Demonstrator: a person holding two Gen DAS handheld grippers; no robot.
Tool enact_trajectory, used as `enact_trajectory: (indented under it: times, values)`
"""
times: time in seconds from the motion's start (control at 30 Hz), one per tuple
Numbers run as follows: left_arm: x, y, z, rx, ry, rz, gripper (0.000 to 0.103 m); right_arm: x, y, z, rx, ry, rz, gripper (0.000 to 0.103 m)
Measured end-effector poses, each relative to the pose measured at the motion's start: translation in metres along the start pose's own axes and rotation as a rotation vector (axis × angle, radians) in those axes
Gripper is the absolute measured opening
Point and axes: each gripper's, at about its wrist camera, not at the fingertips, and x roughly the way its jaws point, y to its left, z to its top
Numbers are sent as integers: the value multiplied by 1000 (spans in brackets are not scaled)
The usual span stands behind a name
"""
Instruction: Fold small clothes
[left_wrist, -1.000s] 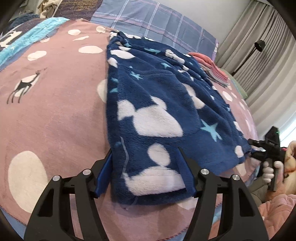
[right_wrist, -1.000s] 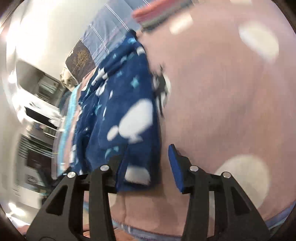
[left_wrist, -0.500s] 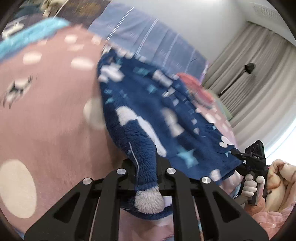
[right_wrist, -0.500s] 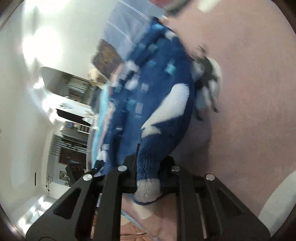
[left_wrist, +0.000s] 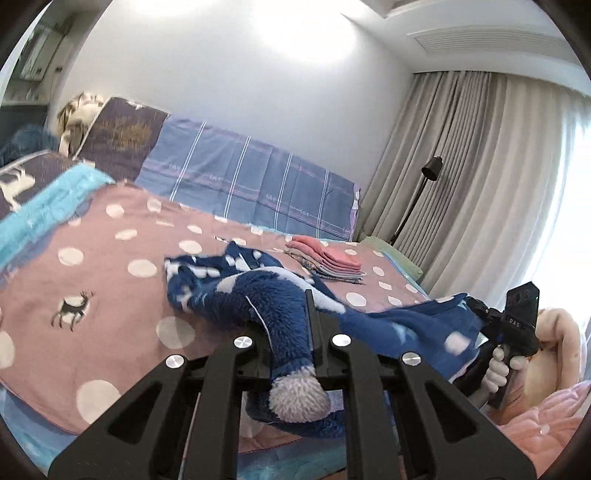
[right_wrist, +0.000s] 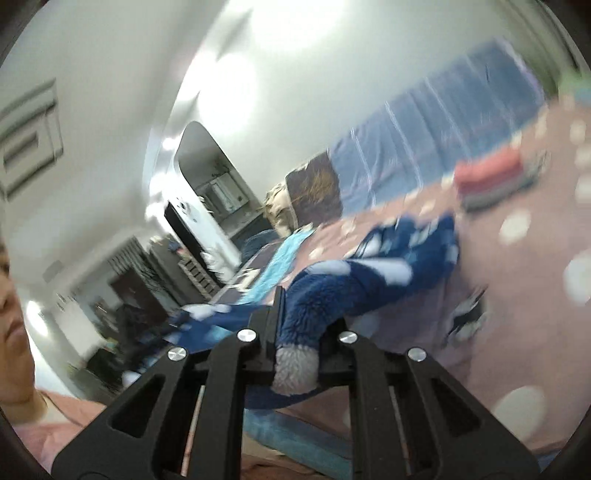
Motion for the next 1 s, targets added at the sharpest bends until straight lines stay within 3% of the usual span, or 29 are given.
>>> enact_trajectory:
  times: [0.1,0.17,0.27,0.37,0.63,1.0]
  values:
    - [20,14,-9,-45,49,26,12,5,5,-3,-46,21,-106,14]
    - [40,27,-17,-86,96,58,12,24,-19,-13,35,59,-132,14]
    - [63,37,-29,-66,146,128,12,49,-50,-27,141,94,-192,14]
    - [74,45,-38,-85,185,137,13,59,-65,-34,183,97,-204,14]
    - [86,52,-14,-93,128,127,13,69,-69,-20,153,95,-215,15]
    - [128,53,33,-28,97,134,13,118,-88,23,124,68,-226,16]
